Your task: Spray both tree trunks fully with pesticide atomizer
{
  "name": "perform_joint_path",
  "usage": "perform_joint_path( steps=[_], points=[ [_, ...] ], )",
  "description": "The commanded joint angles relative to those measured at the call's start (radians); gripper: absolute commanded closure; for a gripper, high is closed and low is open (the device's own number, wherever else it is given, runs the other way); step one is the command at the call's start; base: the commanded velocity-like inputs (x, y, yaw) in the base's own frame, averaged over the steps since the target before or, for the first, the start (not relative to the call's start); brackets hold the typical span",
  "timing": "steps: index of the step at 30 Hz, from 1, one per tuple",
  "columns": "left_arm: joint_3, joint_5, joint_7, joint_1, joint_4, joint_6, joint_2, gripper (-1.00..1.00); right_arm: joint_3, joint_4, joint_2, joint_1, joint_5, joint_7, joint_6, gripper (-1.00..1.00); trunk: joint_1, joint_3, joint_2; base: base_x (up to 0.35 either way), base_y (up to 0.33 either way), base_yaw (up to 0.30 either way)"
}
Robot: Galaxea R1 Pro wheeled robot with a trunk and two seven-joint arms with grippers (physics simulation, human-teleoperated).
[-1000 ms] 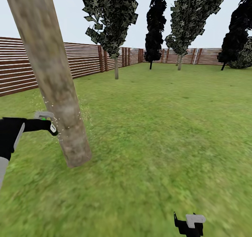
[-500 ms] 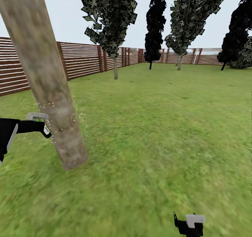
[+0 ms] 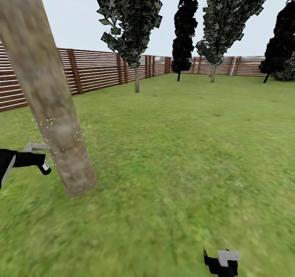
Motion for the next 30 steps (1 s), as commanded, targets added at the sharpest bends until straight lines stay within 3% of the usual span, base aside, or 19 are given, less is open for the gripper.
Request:
perform_joint_path(
  steps=[1, 2, 4, 11, 26, 30],
  points=[
    [0.013, 0.0, 0.01, 0.0, 0.008, -0.001, 0.005, 1.0, 0.0, 0.0, 0.0, 0.0, 0.0, 0.0, 0.0, -1.0, 0.0, 0.0, 0.0, 0.0, -0.274, 0.0],
    [0.039, 0.0, 0.035, 0.001, 0.013, -0.003, 0.008, 1.0, 0.0, 0.0, 0.0, 0.0, 0.0, 0.0, 0.0, -1.0, 0.0, 0.0, 0.0, 0.0, -0.274, 0.0],
    [0.059, 0.0, 0.063, 0.003, 0.016, -0.005, 0.008, 1.0, 0.0, 0.0, 0.0, 0.0, 0.0, 0.0, 0.0, -1.0, 0.0, 0.0, 0.0, 0.0, -0.274, 0.0],
    [0.061, 0.008, 0.077, 0.031, 0.002, -0.006, -0.017, 1.0, 0.0, 0.0, 0.001, 0.0, 0.0, 0.0, 0.0, -1.0, 0.0, 0.0, 0.0, 0.0, -0.274, 0.206],
    [0.06, 0.0, 0.075, 0.032, 0.02, -0.01, -0.016, 1.0, 0.0, 0.0, 0.0, 0.0, 0.0, 0.0, 0.0, -1.0, 0.0, 0.0, 0.0, 0.137, -0.25, 0.041],
    [0.07, -0.001, 0.082, 0.067, 0.051, -0.035, -0.003, 1.0, 0.0, 0.0, 0.0, 0.0, 0.0, 0.0, 0.0, -1.0, 0.0, 0.0, 0.0, 0.164, -0.241, 0.0]
  ],
)
